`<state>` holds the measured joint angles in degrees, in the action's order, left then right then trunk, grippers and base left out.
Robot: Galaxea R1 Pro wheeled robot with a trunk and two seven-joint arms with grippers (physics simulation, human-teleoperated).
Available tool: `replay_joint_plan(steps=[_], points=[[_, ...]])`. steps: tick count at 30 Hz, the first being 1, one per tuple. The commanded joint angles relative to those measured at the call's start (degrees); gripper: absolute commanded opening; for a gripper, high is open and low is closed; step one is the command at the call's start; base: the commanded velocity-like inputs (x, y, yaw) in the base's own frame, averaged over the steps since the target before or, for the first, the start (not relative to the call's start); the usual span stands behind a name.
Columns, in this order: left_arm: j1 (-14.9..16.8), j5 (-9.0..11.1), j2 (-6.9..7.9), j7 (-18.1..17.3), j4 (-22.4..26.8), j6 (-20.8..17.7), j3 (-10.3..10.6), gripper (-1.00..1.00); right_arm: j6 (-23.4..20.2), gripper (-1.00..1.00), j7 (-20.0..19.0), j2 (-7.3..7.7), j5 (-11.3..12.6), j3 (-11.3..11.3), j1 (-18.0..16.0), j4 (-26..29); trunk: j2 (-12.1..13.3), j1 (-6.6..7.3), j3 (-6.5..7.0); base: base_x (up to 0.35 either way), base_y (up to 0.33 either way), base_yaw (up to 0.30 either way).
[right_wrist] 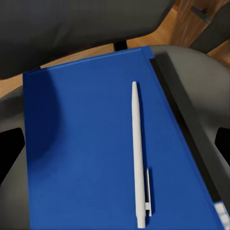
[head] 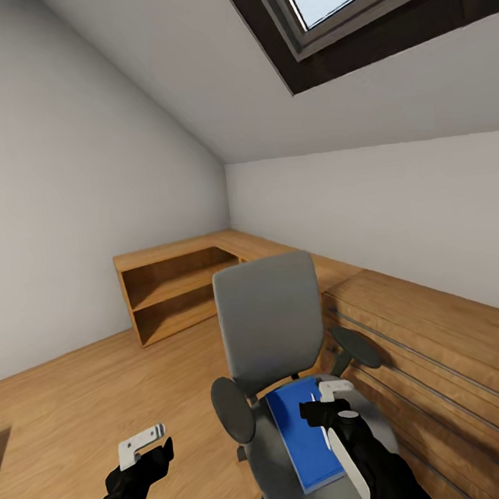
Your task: In the bedroom, organize the workspace by keeping the computer under the desk, ensuring the monitor is on the desk, placing the keyboard on the desk next to the monitor, placing the mouse on the desk next to the keyboard, moving the folder from the swivel chair onto the desk next to the mouse, stacking the notebook on top of the folder with the pen on top of the notebook, and positioning the swivel chair next to the desk.
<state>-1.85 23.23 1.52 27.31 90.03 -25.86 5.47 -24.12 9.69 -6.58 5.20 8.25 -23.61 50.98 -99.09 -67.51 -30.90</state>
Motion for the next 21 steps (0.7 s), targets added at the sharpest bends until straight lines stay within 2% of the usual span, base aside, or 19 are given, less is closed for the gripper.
replay_joint_plan(steps=[1,8,12,21], points=[[0.05,0.59,0.06,0.58,0.3,-0.06,0.0,1.0,-0.23,1.0,0.51,-0.05,0.71,0.18,-0.03,0.1,-0.03,0.0,-0.05,0.003,0.0,0.0],[0.05,0.59,0.06,0.59,0.32,-0.06,-0.02,1.0,-0.33,1.0,0.57,-0.01,0.66,0.19,-0.03,0.17,-0.03,0.0,-0.05,0.0,0.0,0.0],[0.04,0.59,0.06,0.63,0.32,-0.06,-0.02,1.0,-0.45,1.0,0.67,-0.01,0.61,0.19,-0.03,0.21,-1.63,-0.88,-0.77,0.0,0.0,0.0],[0.05,0.59,0.06,0.64,0.32,-0.15,-0.02,1.0,-0.89,1.0,1.0,0.33,0.52,-0.02,-0.03,0.07,-1.63,-0.88,-0.77,0.0,0.0,0.0]])
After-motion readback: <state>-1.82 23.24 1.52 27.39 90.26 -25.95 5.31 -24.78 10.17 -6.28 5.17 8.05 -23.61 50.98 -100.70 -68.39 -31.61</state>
